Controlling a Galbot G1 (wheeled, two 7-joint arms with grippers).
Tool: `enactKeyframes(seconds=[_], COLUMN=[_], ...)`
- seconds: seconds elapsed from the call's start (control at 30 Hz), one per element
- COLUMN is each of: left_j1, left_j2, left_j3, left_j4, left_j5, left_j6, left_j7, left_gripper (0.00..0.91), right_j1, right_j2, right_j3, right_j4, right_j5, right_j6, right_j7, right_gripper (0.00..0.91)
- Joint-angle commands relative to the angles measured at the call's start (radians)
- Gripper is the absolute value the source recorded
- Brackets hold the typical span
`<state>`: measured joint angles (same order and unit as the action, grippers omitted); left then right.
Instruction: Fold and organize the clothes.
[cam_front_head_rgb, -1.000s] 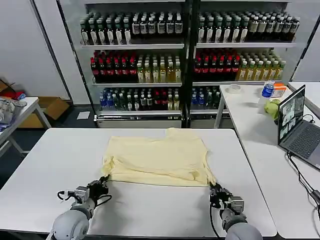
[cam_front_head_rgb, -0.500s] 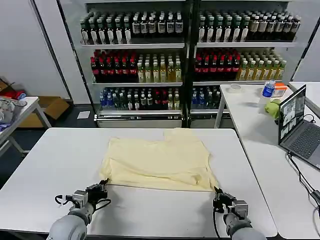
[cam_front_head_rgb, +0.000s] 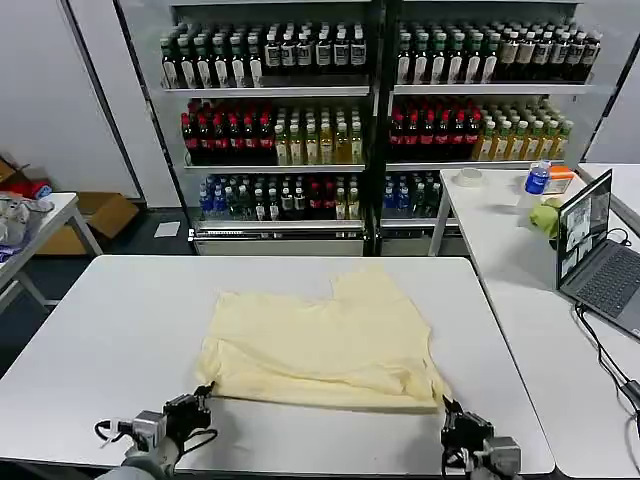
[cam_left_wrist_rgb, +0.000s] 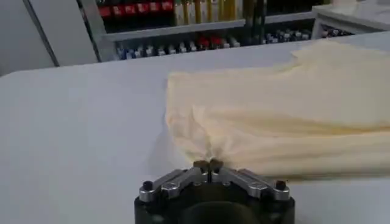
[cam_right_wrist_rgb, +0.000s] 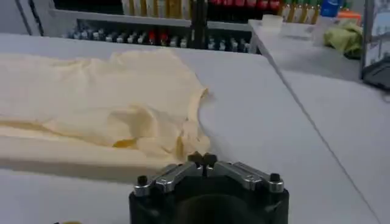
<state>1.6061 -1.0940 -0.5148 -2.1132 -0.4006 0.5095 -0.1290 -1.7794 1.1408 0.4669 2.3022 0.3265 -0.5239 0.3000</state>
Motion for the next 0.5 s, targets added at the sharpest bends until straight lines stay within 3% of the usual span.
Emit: enactKeyframes(seconds=[0.03,0.23,0.3,0.33,0.4,0.43,0.5], left_j1=[0.170,0.224,0.236,0.241,0.258,0.266,0.278], left_j2=[-0.006,-0.021,-0.021,-0.021,-0.014,-0.011,-0.007], left_j3=[-0.037,-0.038,-0.037,-0.038,-0.043,-0.046,-0.058], left_j4=[-0.111,-0.141,-0.147,-0.149,-0.157,-0.160,-0.169], left_j5=[0.018,0.043,0.050,0.051,0.051,0.051,0.049], left_j6=[-0.008,-0.016,-0.014,-0.013,-0.010,-0.010,-0.008], left_j7=[-0.002,-0.004,-0.002,-0.001,0.009,0.012,0.013], left_gripper=[0.010,0.010,0.091,0.343,0.756,0.907,0.907], right_j1=[-0.125,-0.148,-0.148,-0.148,-0.148,-0.150,-0.152], right_j2=[-0.003,0.011,0.012,0.012,0.009,0.008,0.008], right_j3=[0.019,0.011,0.011,0.012,0.019,0.024,0.032], right_j4=[0.076,0.075,0.076,0.077,0.082,0.084,0.089], right_j5=[-0.041,-0.073,-0.082,-0.084,-0.088,-0.088,-0.088], right_j6=[0.000,0.006,0.001,-0.002,-0.020,-0.022,-0.022], right_j7=[0.000,0.000,0.002,0.002,0.005,0.003,0.002], right_gripper=[0.000,0.000,0.715,0.907,0.907,0.907,0.907])
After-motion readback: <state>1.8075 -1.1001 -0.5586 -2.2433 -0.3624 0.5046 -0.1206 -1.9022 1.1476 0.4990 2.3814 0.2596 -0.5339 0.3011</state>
